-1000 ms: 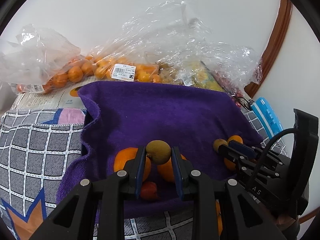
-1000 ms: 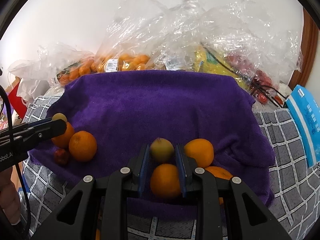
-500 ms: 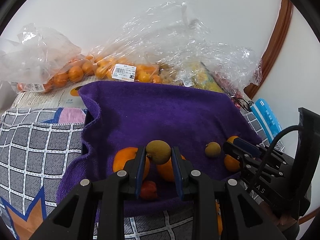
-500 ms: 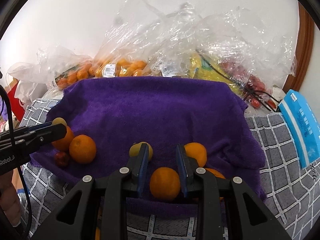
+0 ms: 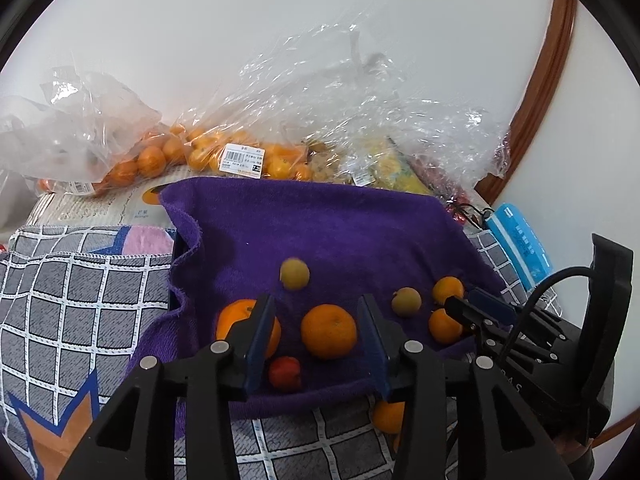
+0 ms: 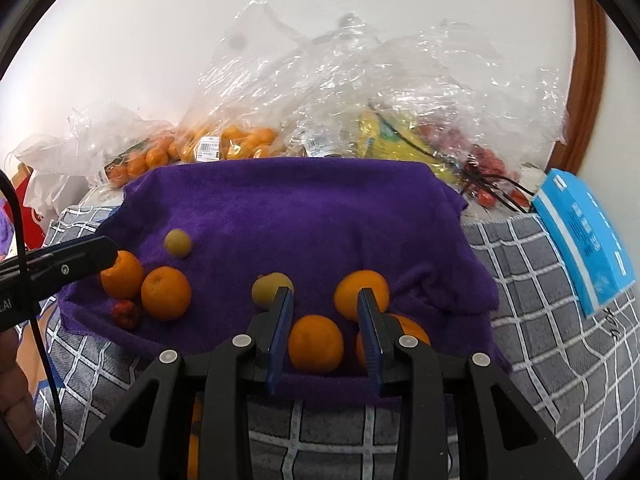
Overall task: Organize fruits
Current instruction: 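Withdraw the right tool back from the towel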
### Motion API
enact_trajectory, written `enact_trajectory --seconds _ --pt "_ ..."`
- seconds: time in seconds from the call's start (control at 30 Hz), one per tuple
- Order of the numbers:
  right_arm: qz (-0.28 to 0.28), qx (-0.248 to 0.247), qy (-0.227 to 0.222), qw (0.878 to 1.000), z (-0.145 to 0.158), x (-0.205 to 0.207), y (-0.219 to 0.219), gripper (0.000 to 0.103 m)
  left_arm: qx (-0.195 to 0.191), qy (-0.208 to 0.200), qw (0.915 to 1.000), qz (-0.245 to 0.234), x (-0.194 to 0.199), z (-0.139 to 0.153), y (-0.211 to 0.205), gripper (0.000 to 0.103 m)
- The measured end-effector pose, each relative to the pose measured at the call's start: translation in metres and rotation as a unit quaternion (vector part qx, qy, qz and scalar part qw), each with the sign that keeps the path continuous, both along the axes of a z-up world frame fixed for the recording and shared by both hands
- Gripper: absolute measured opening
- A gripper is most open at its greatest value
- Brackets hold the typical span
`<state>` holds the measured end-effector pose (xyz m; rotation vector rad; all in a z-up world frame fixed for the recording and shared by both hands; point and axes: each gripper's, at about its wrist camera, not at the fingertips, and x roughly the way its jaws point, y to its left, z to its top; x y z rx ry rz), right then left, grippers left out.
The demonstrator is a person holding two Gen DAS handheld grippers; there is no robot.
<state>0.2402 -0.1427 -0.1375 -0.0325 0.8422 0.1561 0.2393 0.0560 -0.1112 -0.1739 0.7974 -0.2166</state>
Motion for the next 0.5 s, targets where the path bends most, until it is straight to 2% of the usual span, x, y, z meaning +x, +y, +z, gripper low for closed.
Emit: enact_trajectory --seconds 0.27,0.5 --pt "-0.02 -0.005 0.0 1.0 0.0 -0.023 -0.003 0.033 0.007 0.001 1.0 -0.003 -0.017 0.003 0.0 0.041" --pt "-0.024 0.012 0.011 1.0 0.003 -0.039 -0.007 0.033 0.018 0.003 0.9998 0.003 -0.03 -0.001 0.005 0.041"
